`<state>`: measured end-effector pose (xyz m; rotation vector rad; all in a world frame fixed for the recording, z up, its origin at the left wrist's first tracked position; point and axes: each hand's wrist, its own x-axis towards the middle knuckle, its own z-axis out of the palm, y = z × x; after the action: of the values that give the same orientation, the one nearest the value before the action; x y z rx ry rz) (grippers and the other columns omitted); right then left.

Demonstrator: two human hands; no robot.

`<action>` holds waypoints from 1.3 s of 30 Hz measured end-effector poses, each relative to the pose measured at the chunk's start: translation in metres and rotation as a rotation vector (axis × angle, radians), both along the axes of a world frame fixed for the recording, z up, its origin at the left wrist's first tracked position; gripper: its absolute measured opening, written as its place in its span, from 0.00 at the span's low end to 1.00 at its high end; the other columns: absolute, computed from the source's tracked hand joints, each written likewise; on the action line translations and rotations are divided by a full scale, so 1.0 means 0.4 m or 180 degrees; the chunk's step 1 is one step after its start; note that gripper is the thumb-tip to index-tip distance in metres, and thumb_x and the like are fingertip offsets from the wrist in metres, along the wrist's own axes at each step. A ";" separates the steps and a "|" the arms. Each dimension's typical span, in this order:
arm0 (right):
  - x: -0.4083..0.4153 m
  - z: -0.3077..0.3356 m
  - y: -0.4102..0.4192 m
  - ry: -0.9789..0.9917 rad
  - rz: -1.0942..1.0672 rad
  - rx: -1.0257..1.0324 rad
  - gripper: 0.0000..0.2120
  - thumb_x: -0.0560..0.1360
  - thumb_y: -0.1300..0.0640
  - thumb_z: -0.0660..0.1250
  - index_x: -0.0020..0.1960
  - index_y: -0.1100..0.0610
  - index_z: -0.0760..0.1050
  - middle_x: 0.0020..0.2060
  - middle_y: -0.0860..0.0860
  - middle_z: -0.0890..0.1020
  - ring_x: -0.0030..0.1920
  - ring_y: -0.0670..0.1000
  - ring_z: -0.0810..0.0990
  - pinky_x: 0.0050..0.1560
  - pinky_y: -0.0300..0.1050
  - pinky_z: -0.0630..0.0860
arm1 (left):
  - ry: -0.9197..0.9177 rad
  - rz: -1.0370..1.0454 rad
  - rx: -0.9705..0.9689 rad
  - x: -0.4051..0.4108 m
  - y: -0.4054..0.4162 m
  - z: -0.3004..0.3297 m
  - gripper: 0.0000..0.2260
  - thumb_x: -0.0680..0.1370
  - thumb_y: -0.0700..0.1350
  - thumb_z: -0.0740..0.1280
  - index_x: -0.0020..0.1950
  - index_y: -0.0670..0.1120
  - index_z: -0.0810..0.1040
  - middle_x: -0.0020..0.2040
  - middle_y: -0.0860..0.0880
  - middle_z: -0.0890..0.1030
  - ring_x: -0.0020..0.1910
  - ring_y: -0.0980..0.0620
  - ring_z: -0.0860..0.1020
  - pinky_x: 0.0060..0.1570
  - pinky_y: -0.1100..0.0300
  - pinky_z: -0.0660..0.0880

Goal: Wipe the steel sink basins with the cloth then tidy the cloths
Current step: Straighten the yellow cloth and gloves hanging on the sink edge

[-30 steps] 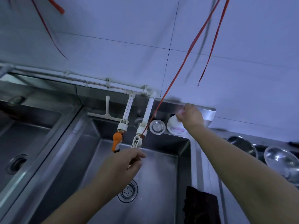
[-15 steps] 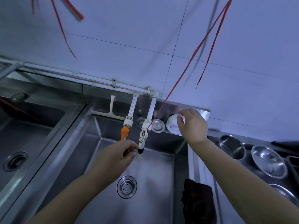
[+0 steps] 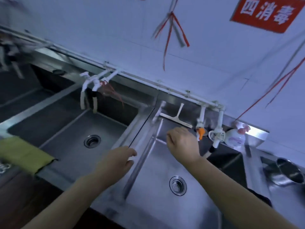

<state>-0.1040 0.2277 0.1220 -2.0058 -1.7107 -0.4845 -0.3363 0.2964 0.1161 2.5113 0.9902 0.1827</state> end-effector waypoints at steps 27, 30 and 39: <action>-0.923 -0.239 0.645 0.0902 0.0960 -0.2373 0.12 0.76 0.55 0.58 0.34 0.53 0.71 0.33 0.48 0.76 0.31 0.46 0.71 0.30 0.43 0.64 | 0.0653 0.1713 -0.0167 -0.981 0.412 -0.121 0.15 0.78 0.51 0.61 0.65 0.57 0.71 0.60 0.58 0.73 0.59 0.55 0.75 0.54 0.58 0.71; -0.926 -0.288 0.708 0.1006 0.0882 -0.2530 0.11 0.76 0.55 0.58 0.40 0.58 0.75 0.37 0.52 0.79 0.34 0.50 0.74 0.32 0.46 0.65 | 0.0755 0.1670 -0.0287 -0.972 0.519 -0.136 0.15 0.78 0.51 0.61 0.64 0.57 0.71 0.60 0.57 0.74 0.60 0.54 0.75 0.54 0.58 0.71; -0.933 -0.387 0.798 0.1144 0.0798 -0.2880 0.10 0.77 0.54 0.59 0.44 0.57 0.76 0.43 0.52 0.78 0.43 0.51 0.76 0.38 0.46 0.68 | 0.0952 0.1386 -0.0665 -0.928 0.761 -0.250 0.16 0.77 0.48 0.60 0.65 0.53 0.72 0.61 0.53 0.75 0.60 0.52 0.75 0.55 0.56 0.73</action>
<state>-0.4771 0.5469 -0.0327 -2.1604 -2.0851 0.8357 -0.7074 0.6009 0.0162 2.1429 1.5822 -0.1672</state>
